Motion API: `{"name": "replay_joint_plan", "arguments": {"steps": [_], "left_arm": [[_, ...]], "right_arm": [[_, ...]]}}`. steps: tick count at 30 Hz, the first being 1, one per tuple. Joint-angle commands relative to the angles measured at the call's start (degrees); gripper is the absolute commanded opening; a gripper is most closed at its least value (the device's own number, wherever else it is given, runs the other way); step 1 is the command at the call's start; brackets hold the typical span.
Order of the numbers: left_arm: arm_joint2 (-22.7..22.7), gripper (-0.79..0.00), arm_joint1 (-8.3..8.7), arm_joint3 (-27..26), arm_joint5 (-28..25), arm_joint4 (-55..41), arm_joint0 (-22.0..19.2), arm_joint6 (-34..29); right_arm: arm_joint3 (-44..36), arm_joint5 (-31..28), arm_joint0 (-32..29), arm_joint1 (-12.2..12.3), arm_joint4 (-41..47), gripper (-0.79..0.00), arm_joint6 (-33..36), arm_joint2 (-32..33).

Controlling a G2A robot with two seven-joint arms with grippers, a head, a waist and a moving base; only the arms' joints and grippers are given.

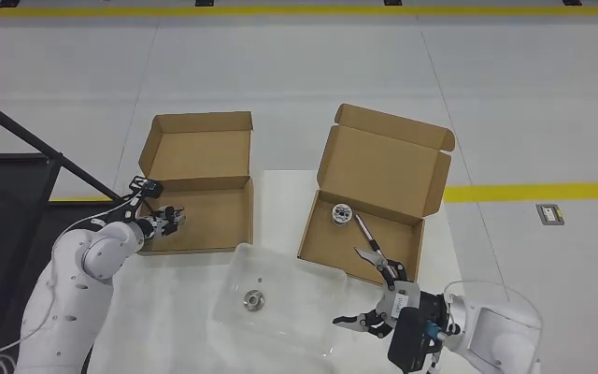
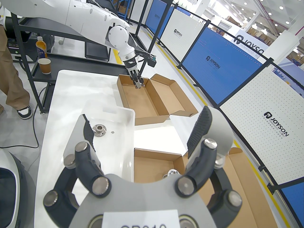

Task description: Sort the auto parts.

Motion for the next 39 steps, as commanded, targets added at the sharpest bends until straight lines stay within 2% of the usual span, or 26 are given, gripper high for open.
{"name": "replay_joint_plan", "arguments": {"steps": [1,6,8,11,17,25,39], "left_arm": [[-0.09,-0.785,0.01,-0.19,0.04,-0.05,0.11,-0.04],[0.17,-0.785,-0.04,-0.48,0.49,-0.16,0.94,0.7],[0.33,-0.785,-0.05,-0.14,2.68,0.66,1.04,1.05],[0.85,-0.785,-0.31,1.96,4.31,-0.56,-0.55,1.07],[3.21,-0.785,-0.93,7.35,4.27,-1.06,-5.12,1.07],[6.93,-0.785,-2.07,14.2,1.53,-2.55,-9.65,1.61],[12.14,-0.785,-4.22,23.4,-3.56,-5.84,-14.96,2.27]], "right_arm": [[0.0,0.0,0.0,0.0,-0.01,0.0,-0.01,0.0],[0.0,0.0,0.0,0.0,-0.01,0.0,-0.01,0.0],[0.0,0.0,0.0,0.0,-0.01,0.0,-0.01,0.0],[0.0,0.0,0.0,0.0,-0.01,0.0,-0.01,0.0],[0.0,0.0,0.0,0.0,-0.01,0.0,-0.01,0.0],[0.0,0.0,0.0,0.0,-0.01,0.0,-0.01,0.0],[0.0,0.0,0.0,0.0,-0.01,0.0,-0.01,0.0]]}}
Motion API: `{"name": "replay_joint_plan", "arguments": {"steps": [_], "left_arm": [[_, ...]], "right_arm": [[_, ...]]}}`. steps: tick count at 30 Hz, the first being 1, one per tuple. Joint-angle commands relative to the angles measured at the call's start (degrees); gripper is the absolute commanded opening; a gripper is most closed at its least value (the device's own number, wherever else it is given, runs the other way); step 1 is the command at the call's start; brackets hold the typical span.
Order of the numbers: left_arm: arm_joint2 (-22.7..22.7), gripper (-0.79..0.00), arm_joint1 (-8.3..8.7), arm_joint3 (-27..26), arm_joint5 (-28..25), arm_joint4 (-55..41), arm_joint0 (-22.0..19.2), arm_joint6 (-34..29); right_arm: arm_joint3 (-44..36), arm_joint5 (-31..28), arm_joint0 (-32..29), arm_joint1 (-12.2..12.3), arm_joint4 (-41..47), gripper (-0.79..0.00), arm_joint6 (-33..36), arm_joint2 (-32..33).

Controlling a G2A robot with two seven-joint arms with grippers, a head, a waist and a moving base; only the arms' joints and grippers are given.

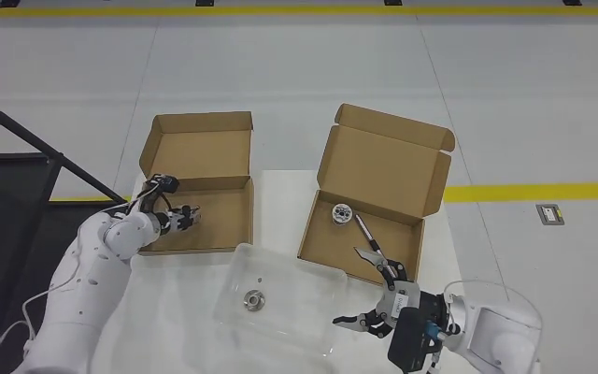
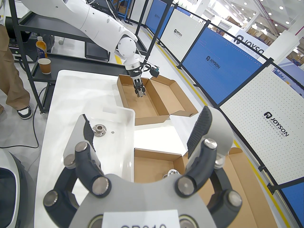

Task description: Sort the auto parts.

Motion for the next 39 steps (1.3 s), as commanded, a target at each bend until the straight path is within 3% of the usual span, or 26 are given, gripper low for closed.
{"name": "replay_joint_plan", "arguments": {"steps": [1,6,7,8,9,10,11,21,28,34,39], "left_arm": [[0.49,-0.785,-0.19,1.01,-0.33,-0.02,-0.54,-0.02],[1.64,-0.785,-0.59,3.66,-1.53,-0.01,-1.79,-1.09],[1.84,-0.677,-0.69,4.13,-1.84,-0.19,-1.95,-1.22],[1.93,-0.462,-0.79,4.64,-2.09,-0.63,-2.15,-1.42],[2.04,-0.317,-0.88,5.08,-2.43,-1.04,-2.36,-1.7],[2.22,-0.095,-0.96,5.48,-2.69,-1.22,-2.55,-2.06],[2.49,0.0,-1.04,5.69,-2.9,-1.04,-2.73,-2.34],[3.59,0.0,-1.21,6.36,-3.76,0.05,-4.06,-3.52],[2.07,0.0,0.08,2.08,-4.86,1.39,-3.92,-5.56],[-1.92,0.0,2.09,-7.99,-7.92,-1.61,-0.94,-10.67],[-6.81,0.0,4.17,-23.53,-9.85,-6.7,4.01,-18.53]], "right_arm": [[0.0,0.0,0.0,0.0,-0.01,0.0,-0.01,0.0],[0.0,0.0,0.0,0.0,-0.01,0.0,-0.01,0.0],[0.0,0.0,0.0,0.0,-0.01,0.0,-0.01,0.0],[0.0,0.0,0.0,0.0,-0.01,0.0,-0.01,0.0],[0.0,0.0,0.0,0.0,-0.01,0.0,-0.01,0.0],[0.0,0.0,0.0,0.0,-0.01,0.0,-0.01,0.0],[0.0,0.0,0.0,0.0,-0.01,0.0,-0.01,0.0],[0.0,0.0,0.0,0.0,-0.01,0.0,-0.01,0.0],[0.0,0.0,0.0,0.0,-0.01,0.0,-0.01,0.0],[0.0,0.0,0.0,0.0,-0.01,0.0,-0.01,0.0],[0.0,0.0,0.0,0.0,-0.01,0.0,-0.01,0.0]]}}
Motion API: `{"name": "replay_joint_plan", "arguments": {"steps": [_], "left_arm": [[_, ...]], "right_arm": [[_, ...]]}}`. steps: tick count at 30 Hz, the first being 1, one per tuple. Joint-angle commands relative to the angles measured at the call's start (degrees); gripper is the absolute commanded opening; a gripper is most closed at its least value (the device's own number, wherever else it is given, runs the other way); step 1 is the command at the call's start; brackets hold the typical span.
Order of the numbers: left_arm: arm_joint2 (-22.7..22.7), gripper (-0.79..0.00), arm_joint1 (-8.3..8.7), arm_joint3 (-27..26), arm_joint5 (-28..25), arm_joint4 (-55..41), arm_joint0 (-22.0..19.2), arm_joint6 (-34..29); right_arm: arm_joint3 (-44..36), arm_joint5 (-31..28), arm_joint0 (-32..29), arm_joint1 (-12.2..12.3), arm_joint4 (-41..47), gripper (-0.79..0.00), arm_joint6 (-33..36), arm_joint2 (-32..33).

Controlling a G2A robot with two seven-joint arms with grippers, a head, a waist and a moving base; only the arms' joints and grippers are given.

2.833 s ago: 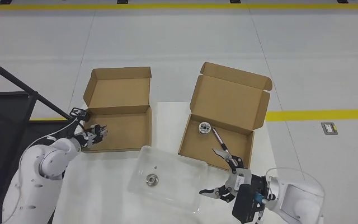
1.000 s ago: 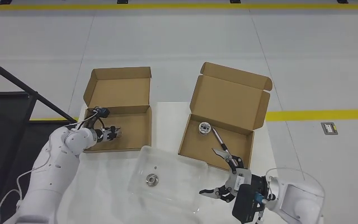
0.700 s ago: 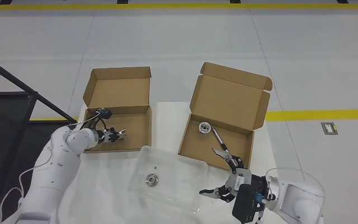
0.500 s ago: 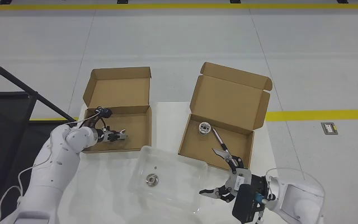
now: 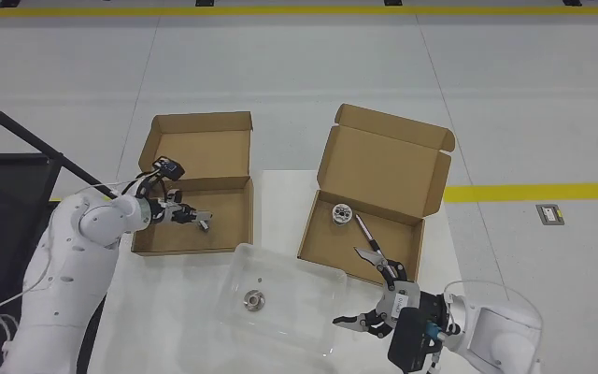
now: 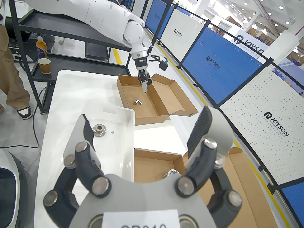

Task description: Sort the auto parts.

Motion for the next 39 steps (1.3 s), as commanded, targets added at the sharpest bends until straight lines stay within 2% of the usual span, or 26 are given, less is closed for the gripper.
{"name": "replay_joint_plan", "arguments": {"steps": [1,5,8,11,15,22,36,39], "left_arm": [[-1.81,0.0,0.75,-7.35,-0.16,-1.78,2.48,-3.13],[-4.82,0.0,2.06,-20.72,0.81,-6.4,7.82,-8.85],[-4.7,0.0,2.64,-28.52,1.01,-8.81,10.81,-11.69],[-2.76,0.0,3.54,-35.36,1.35,-8.94,13.42,-12.04],[2.24,0.0,4.95,-40.55,0.99,-8.22,14.02,-11.68],[15.02,0.0,8.23,-41.7,-2.51,-7.22,10.29,-8.2],[15.02,0.0,8.23,-41.7,-2.51,-7.22,10.29,-8.2],[16.78,0.0,8.28,-42.2,-4.09,-6.67,11.5,-6.6]], "right_arm": [[0.0,0.0,0.0,0.0,-0.01,0.0,-0.01,0.0],[0.0,0.0,0.0,0.0,-0.01,0.0,-0.01,0.0],[0.0,0.0,0.0,0.0,-0.01,0.0,-0.01,0.0],[0.0,0.0,0.0,0.0,-0.01,0.0,-0.01,0.0],[0.0,0.0,0.0,0.0,-0.01,0.0,-0.01,0.0],[0.0,0.0,0.0,0.0,-0.01,0.0,-0.01,0.0],[0.0,0.0,0.0,0.0,-0.01,0.0,-0.01,0.0],[0.0,0.0,0.0,0.0,-0.01,0.0,-0.01,0.0]]}}
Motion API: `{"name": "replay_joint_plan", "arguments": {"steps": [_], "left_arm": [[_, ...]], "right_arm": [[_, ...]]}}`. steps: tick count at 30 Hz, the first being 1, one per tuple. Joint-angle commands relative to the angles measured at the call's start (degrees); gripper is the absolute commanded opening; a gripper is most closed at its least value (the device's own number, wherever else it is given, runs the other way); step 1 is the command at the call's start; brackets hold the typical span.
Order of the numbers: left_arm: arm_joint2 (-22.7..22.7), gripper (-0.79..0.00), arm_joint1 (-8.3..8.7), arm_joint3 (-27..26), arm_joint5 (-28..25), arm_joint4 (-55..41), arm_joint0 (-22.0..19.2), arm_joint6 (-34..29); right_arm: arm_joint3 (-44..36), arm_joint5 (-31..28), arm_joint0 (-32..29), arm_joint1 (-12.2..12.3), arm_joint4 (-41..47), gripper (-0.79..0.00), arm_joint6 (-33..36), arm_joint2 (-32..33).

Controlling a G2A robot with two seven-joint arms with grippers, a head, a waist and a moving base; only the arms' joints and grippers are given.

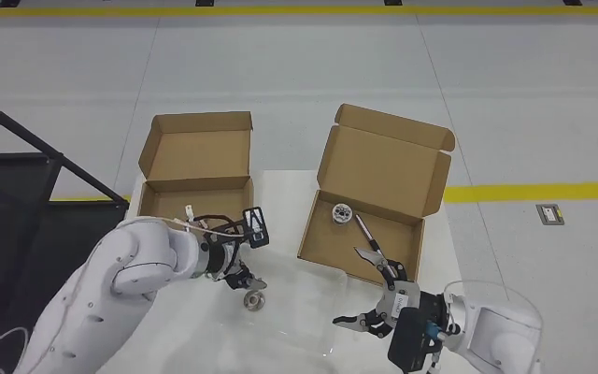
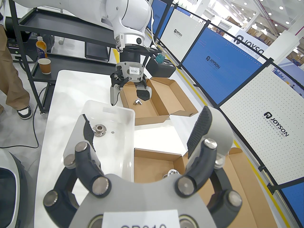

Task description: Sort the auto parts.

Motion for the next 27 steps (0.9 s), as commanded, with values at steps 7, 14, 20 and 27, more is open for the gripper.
{"name": "replay_joint_plan", "arguments": {"steps": [7,14,20,27], "left_arm": [[14.77,0.0,2.45,-1.7,-3.46,4.13,-3.15,3.45],[27.35,0.0,4.78,1.12,-2.28,5.08,-11.68,2.29],[34.63,-0.049,5.13,3.11,-1.24,6.98,-16.54,1.26],[37.02,-0.086,4.07,6.61,-1.82,8.98,-18.51,1.86]], "right_arm": [[0.0,0.0,0.0,0.0,-0.01,0.0,-0.01,0.0],[0.0,0.0,0.0,0.0,-0.01,0.0,-0.01,0.0],[0.0,0.0,0.0,0.0,-0.01,0.0,-0.01,0.0],[0.0,0.0,0.0,0.0,-0.01,0.0,-0.01,0.0]]}}
